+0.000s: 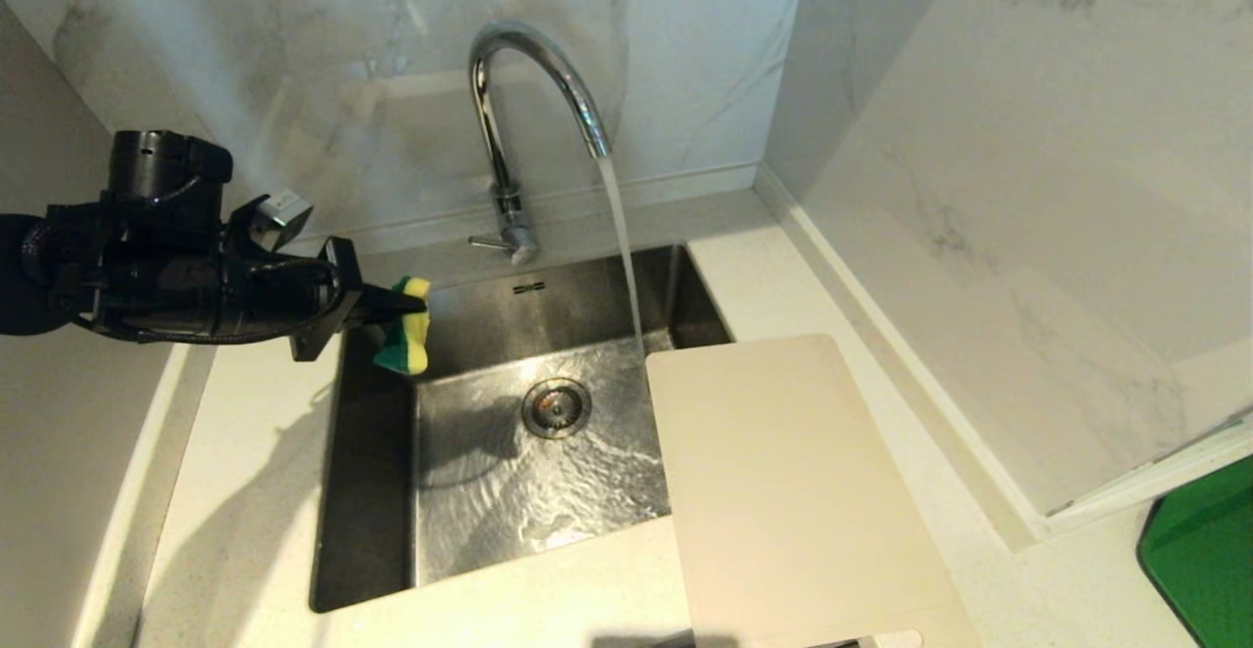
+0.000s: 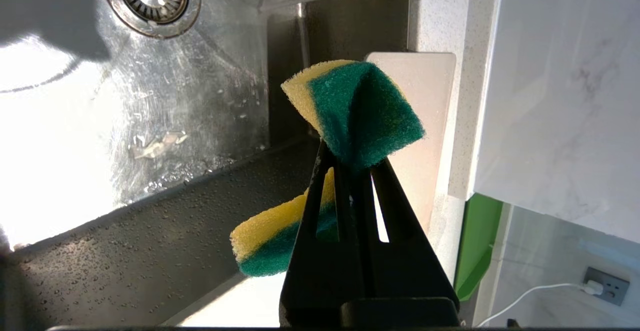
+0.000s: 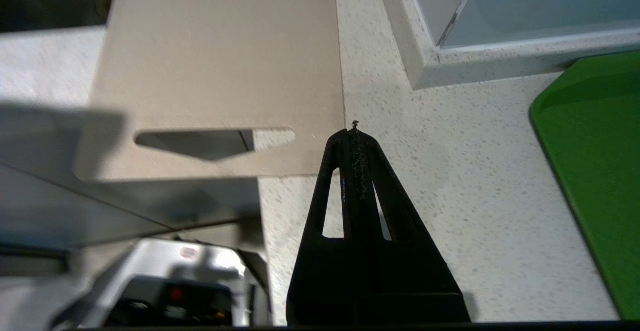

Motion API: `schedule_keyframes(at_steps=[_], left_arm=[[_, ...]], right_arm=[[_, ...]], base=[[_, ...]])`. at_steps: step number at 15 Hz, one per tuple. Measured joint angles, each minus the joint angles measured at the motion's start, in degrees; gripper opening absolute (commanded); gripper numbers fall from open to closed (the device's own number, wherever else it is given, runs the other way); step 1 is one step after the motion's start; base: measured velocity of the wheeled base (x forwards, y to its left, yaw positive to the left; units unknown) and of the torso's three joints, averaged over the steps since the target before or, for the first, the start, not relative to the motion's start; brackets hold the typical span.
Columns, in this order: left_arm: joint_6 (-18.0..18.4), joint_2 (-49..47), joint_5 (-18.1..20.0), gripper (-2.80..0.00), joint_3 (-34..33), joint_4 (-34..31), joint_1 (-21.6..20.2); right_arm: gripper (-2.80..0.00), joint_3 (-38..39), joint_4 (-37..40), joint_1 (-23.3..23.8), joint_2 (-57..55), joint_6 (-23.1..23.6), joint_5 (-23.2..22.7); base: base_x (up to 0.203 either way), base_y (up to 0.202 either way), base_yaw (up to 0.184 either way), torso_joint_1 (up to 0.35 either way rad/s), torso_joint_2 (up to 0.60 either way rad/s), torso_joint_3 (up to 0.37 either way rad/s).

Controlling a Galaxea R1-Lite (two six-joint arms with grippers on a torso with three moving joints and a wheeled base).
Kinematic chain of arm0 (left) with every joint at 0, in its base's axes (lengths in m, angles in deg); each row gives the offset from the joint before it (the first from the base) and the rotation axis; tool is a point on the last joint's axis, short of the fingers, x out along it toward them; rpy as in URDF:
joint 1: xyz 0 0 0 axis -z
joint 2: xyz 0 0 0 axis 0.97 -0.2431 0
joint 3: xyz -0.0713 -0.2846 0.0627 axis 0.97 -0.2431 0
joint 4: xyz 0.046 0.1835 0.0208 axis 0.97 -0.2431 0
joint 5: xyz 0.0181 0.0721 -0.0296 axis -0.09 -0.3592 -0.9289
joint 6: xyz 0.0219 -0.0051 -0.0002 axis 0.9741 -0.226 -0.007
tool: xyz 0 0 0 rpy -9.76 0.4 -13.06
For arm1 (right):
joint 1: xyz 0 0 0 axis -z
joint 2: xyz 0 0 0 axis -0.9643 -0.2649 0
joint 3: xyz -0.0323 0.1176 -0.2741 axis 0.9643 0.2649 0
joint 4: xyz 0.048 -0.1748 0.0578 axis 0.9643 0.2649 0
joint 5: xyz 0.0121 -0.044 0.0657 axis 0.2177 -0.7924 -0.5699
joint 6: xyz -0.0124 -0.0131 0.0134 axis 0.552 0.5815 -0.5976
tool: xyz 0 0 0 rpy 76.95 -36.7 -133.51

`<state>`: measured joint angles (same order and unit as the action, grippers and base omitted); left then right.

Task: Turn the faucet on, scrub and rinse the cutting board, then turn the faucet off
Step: Put down the cleaning cloth

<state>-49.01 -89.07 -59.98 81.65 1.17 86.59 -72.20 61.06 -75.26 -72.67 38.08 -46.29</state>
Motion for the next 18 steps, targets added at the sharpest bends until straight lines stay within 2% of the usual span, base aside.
schedule_keyframes(at_steps=[2,6,8,11,13,15,18], left_arm=[[0.0,0.0,-0.2,-2.8,0.0,0.0,0.0],[0.0,-0.2,-0.2,-2.8,0.2,0.1,0.7],[-0.1,-0.4,-0.4,-2.8,0.1,0.0,0.8],[0.4,-0.4,-3.5,-2.8,0.3,-0.2,0.7],[3.2,-0.1,-4.4,-2.8,0.2,-0.6,0.4],[7.8,0.3,-6.3,-2.8,0.1,-2.8,0.0],[16.6,1.0,-12.2,-2.8,0.3,-9.8,-0.2]], right_arm=[[-2.8,0.3,0.5,0.2,3.1,1.3,0.1],[-2.8,0.5,0.6,0.3,6.1,-2.6,1.0],[-2.8,0.5,0.6,0.3,6.5,-2.8,1.0],[-2.8,0.5,0.6,0.3,6.6,-2.8,1.0],[-2.8,0.5,0.6,0.3,6.6,-2.8,1.1],[-2.8,0.5,0.6,0.3,6.6,-2.8,1.0],[-2.8,0.5,0.6,0.3,6.7,-2.9,1.0]], base=[[0.0,0.0,0.0,0.0,0.0,0.0],[0.0,0.0,0.0,0.0,0.0,0.0],[0.0,0.0,0.0,0.0,0.0,0.0],[0.0,0.0,0.0,0.0,0.0,0.0],[0.0,0.0,0.0,0.0,0.0,0.0],[0.0,0.0,0.0,0.0,0.0,0.0],[0.0,0.0,0.0,0.0,0.0,0.0]])
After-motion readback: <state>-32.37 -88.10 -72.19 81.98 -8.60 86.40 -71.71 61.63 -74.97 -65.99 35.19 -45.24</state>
